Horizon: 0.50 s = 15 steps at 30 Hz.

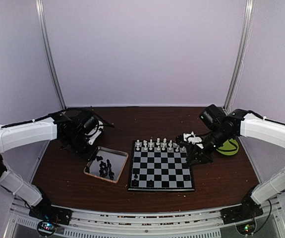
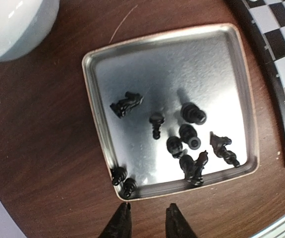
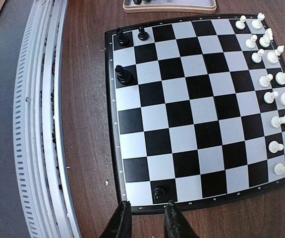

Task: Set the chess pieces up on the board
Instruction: Pick up the pawn from the storage box.

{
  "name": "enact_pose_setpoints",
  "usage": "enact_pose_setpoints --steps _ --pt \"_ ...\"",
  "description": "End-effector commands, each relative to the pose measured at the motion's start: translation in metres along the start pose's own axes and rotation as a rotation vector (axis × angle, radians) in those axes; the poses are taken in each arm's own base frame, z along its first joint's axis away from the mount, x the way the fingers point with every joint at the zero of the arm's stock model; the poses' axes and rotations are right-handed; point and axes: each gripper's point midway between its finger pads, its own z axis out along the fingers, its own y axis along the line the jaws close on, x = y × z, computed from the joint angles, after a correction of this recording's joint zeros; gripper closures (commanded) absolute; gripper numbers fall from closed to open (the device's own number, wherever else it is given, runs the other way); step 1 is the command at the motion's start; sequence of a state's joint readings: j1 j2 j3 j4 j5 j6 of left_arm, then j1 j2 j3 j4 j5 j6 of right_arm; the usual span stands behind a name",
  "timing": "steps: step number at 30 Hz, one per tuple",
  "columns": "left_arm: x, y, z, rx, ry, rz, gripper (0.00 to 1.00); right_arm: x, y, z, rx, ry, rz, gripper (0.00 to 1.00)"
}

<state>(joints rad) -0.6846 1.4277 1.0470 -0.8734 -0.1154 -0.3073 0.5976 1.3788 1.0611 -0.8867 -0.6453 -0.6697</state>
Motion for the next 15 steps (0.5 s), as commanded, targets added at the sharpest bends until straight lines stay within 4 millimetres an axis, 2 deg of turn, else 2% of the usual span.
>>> enact_pose_setpoints --steps 1,6,15 --pt "0.023 0.011 0.017 -0.047 0.125 -0.048 0.75 0.003 -0.008 -0.003 0.061 0.002 -0.014 0.77" --pt "0.030 0.023 0.031 -0.111 0.193 -0.057 0.73 0.008 -0.007 -0.002 0.058 0.022 -0.023 0.77" --pt "0.030 0.033 0.050 -0.121 0.213 -0.079 0.68 0.011 -0.005 0.002 0.034 0.035 -0.018 0.77"
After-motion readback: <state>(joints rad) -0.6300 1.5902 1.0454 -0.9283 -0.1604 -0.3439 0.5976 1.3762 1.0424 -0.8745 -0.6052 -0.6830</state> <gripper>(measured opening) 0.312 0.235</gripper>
